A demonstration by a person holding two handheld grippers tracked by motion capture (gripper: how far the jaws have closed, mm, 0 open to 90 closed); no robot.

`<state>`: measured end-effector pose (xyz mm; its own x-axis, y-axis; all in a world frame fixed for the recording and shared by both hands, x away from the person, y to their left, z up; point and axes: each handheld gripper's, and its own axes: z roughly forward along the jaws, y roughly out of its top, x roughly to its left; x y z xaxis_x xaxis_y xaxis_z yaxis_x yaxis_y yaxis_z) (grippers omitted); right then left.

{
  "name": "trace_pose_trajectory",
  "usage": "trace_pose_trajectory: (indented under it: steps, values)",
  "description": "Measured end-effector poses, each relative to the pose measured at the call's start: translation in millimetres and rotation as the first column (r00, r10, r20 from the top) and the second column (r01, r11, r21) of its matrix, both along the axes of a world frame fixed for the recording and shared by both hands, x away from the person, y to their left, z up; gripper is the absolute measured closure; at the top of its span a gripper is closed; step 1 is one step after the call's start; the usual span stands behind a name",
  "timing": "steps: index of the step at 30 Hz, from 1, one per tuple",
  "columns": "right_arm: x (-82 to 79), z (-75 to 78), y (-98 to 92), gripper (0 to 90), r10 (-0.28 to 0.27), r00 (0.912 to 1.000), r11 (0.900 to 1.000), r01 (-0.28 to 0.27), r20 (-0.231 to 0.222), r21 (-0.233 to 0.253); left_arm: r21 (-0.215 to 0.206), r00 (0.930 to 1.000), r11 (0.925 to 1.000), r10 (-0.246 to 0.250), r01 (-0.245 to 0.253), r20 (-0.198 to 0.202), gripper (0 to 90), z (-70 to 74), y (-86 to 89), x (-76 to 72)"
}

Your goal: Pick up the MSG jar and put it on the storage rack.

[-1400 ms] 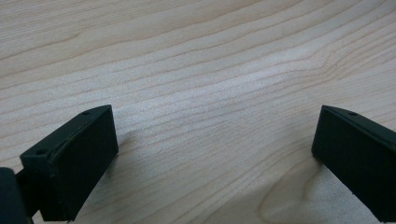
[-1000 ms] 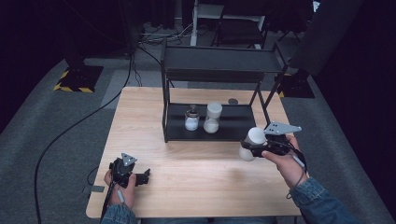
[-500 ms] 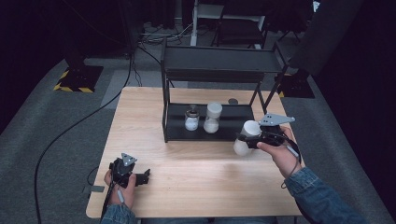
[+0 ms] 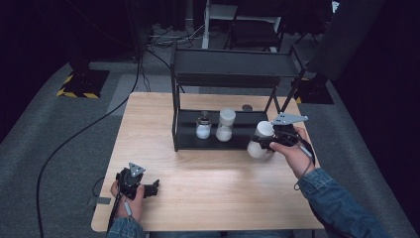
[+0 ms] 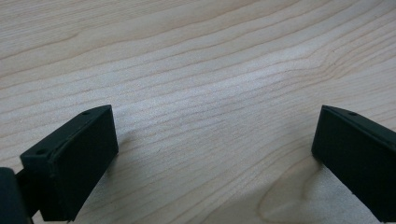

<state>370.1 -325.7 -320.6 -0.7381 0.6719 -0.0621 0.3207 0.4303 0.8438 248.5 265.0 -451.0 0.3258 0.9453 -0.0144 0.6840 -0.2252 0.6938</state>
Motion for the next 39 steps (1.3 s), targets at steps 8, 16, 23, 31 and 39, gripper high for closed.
trace_pose_trajectory:
  steps: [8,16,23,31,39]
  values:
    - [13.4,-0.2,3.2,33.2,-0.02,0.9998,1.0,0.02,0.006,-0.008,0.0,1.0,1.0,0.0,0.0,0.0,0.3,0.0,0.0,0.0]
    - [26.9,-2.2,6.6,33.3,-0.043,0.9991,0.999,0.043,0.002,-0.014,0.0,1.0,1.0,-0.001,0.001,0.0,0.3,0.0,0.1,0.0]
    - [39.2,-5.7,11.5,33.2,-0.055,0.9985,0.998,0.055,0.0,-0.015,0.001,1.0,1.0,0.0,0.0,-0.001,0.3,0.2,0.0,0.1]
    - [51.5,-12.0,16.7,33.2,-0.083,0.9964,0.996,0.082,-0.016,-0.015,0.0,1.0,1.0,0.0,0.0,0.0,0.3,0.0,0.0,0.0]
    - [62.4,-20.6,23.4,33.2,-0.102,0.9947,0.995,0.101,-0.017,-0.025,0.0,1.0,1.0,-0.005,0.005,0.001,0.3,-0.1,0.3,0.1]
